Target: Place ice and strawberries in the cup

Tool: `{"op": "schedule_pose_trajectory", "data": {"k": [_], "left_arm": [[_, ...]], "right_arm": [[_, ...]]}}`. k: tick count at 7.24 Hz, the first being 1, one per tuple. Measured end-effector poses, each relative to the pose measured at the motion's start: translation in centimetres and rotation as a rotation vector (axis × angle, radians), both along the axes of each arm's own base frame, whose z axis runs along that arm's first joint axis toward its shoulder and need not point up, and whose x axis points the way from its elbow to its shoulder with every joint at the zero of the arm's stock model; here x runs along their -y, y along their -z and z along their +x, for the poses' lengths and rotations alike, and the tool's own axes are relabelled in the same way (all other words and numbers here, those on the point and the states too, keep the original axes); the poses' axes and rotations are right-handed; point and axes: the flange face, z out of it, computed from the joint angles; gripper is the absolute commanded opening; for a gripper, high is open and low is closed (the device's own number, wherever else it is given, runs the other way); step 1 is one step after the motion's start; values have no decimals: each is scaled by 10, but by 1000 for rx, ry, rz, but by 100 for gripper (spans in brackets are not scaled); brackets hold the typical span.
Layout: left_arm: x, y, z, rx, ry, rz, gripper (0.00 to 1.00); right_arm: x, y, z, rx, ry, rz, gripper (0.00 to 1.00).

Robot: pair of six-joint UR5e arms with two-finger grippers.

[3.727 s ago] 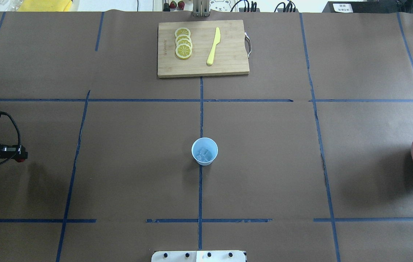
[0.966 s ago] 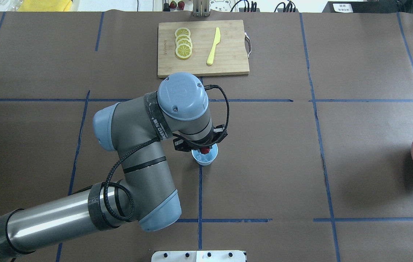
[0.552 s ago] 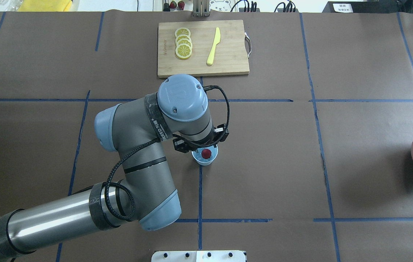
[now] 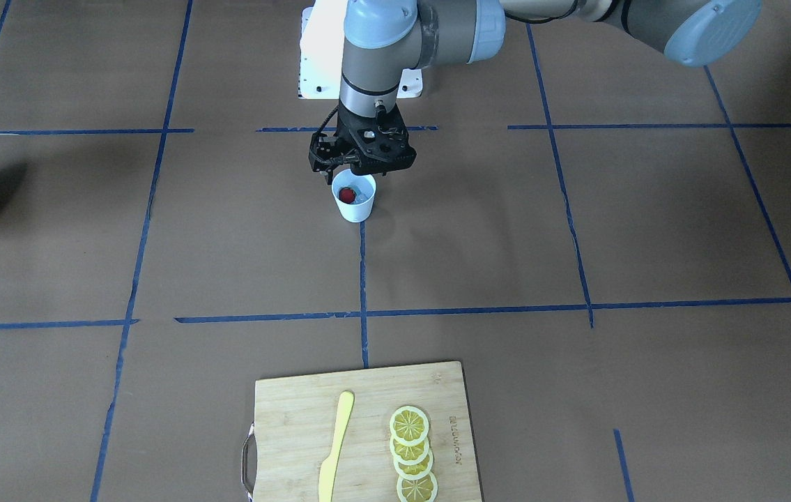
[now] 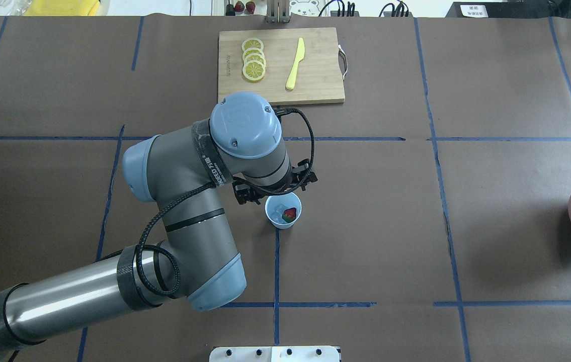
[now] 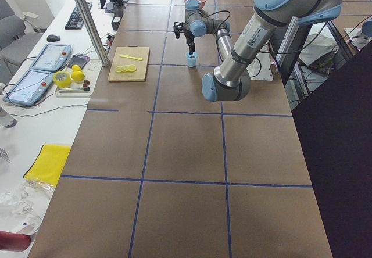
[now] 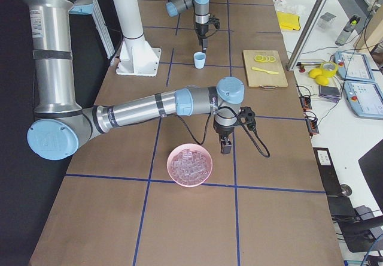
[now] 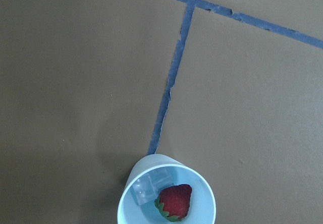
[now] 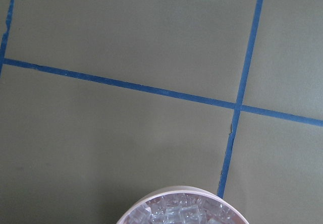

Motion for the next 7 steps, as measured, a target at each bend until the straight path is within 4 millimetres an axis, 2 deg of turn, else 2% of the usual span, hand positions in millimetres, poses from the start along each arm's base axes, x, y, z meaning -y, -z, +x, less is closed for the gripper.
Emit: {"op": "schedule_pose_trajectory", "data": {"k": [2,3,4,5,6,7], "left_arm": [[23,-7,-41,28,5,5,100],[32,-18,-71,57,-20,28,100],[42,-35,-105,82,-49,45,100],[53,-61,-139,105,-77,64,100],[65,-92,-174,136,-101,96,100],[80,-121,-209,171,-126,124,100]], "right_arm": [[-16,-18,14,31,-22,-31,100],[-24,-34,23,38,-39,-28,100],[-30,-61,35,50,-64,-12,100],[-31,-86,44,64,-87,1,100],[-30,-98,49,71,-100,12,100],[-26,-99,50,74,-116,8,100]]}}
